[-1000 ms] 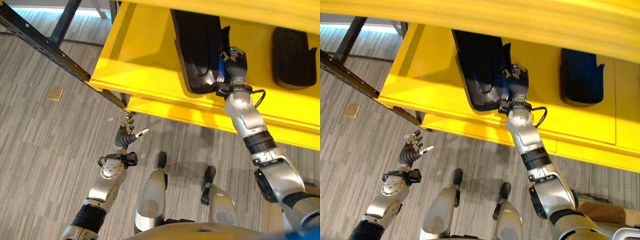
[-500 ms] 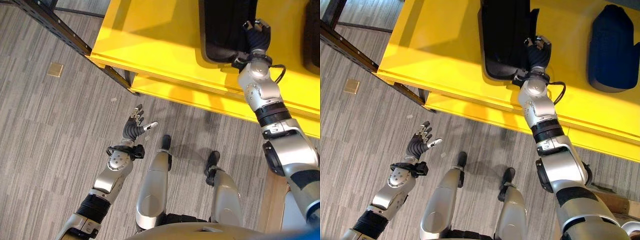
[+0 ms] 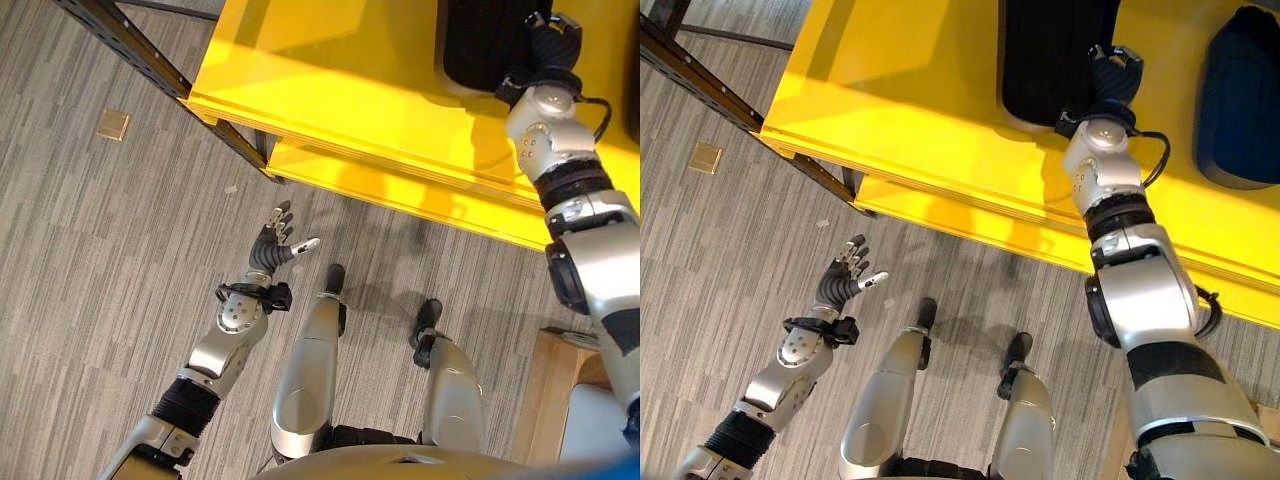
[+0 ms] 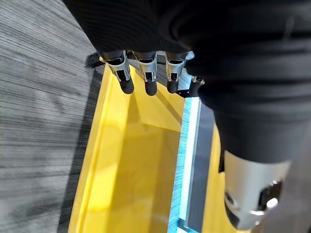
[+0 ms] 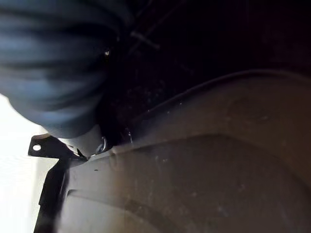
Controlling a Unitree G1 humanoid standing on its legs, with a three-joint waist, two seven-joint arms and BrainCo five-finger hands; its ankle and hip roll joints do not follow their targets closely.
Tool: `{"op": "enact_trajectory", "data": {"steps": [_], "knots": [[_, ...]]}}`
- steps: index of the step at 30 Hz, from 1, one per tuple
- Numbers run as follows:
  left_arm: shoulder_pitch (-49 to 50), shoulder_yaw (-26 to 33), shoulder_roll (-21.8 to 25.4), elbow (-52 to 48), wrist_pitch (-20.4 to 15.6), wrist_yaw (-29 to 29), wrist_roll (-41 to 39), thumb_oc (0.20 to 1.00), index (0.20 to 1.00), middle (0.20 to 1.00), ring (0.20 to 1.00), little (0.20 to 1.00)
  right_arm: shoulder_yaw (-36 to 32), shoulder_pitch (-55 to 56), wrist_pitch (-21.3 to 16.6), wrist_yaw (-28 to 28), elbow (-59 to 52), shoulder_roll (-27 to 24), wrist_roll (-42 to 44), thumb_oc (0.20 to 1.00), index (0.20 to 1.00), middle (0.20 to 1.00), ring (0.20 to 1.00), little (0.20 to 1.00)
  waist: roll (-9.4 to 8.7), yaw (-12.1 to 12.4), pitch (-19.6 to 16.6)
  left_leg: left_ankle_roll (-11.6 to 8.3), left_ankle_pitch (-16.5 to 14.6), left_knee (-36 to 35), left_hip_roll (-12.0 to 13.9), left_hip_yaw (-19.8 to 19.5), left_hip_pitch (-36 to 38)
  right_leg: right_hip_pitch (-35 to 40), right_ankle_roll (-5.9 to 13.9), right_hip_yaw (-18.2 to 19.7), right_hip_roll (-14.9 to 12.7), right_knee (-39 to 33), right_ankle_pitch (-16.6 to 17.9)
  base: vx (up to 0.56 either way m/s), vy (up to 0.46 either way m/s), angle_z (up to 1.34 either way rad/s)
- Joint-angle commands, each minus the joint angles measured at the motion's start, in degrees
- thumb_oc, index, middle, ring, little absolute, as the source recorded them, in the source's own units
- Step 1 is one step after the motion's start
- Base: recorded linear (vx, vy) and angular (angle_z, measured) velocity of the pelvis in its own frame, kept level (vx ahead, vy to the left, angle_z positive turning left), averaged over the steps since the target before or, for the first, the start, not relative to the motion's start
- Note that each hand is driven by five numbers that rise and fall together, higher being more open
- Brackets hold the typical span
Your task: Move parts from the plastic box to the shelf.
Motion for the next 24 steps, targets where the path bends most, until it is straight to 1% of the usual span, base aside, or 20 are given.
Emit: {"op": "enact_trajectory", "data": {"steps": [1, 9, 20, 21, 24], "knots": [[0.97, -0.87, 2.37, -4.85, -3.19, 0.05, -1.85, 1.000, 1.000, 1.000, 1.000, 1.000, 3.01, -6.61, -3.07, 1.28, 0.94, -5.31, 1.79, 0.200, 0.200, 0.200, 0.200, 0.200, -0.83, 0.61, -3.29, -1.35, -2.47, 1.57, 1.74, 0.44, -1.05, 4.24, 0.99, -0.35, -1.29, 0.31, -2.62, 0.00, 0.000, 0.00], [0.19, -1.25, 2.94, -4.69, -3.21, 0.41, -2.25, 1.000, 1.000, 1.000, 1.000, 1.000, 4.00, -8.03, -2.29, 1.85, 5.71, -5.81, 3.16, 0.200, 0.200, 0.200, 0.200, 0.200, -0.95, 0.86, -2.94, -1.25, -2.10, 0.79, 1.48, 0.24, -0.86, 4.91, 1.09, -0.82, -1.11, -0.81, -2.05, 0.00, 0.000, 0.00], [-0.03, -1.48, 3.08, -4.46, -3.25, 0.61, -2.40, 1.000, 1.000, 1.000, 1.000, 1.000, 4.36, -8.61, -2.19, 1.97, 7.31, -4.56, 4.20, 0.200, 0.200, 0.200, 0.200, 0.200, -1.07, 0.96, -2.73, -1.32, -2.05, 0.68, 1.40, 0.09, -0.67, 5.07, 0.90, -0.97, -1.03, -0.61, -2.30, 0.00, 0.000, 0.00], [-0.18, -1.65, 3.32, -4.27, -3.04, 0.78, -2.39, 1.000, 1.000, 1.000, 1.000, 1.000, 3.95, -8.54, -1.81, 1.99, 8.42, -3.29, 5.04, 0.200, 0.200, 0.200, 0.200, 0.200, -1.10, 0.93, -2.65, -1.36, -2.07, 0.65, 1.39, 0.02, -0.55, 5.19, 0.83, -0.97, -0.87, -0.64, -2.30, 0.00, 0.000, 0.00], [-0.35, -1.82, 3.55, -4.40, -3.12, 1.00, -2.49, 1.000, 1.000, 1.000, 1.000, 1.000, 3.27, -8.34, -2.00, 1.75, 9.06, -2.17, 6.18, 0.200, 0.200, 0.200, 0.200, 0.200, -1.02, 0.94, -2.55, -1.28, -2.05, 0.65, 1.46, 0.00, -0.56, 5.20, 0.75, -0.97, -0.80, -0.67, -2.30, 0.00, 0.000, 0.00]]}}
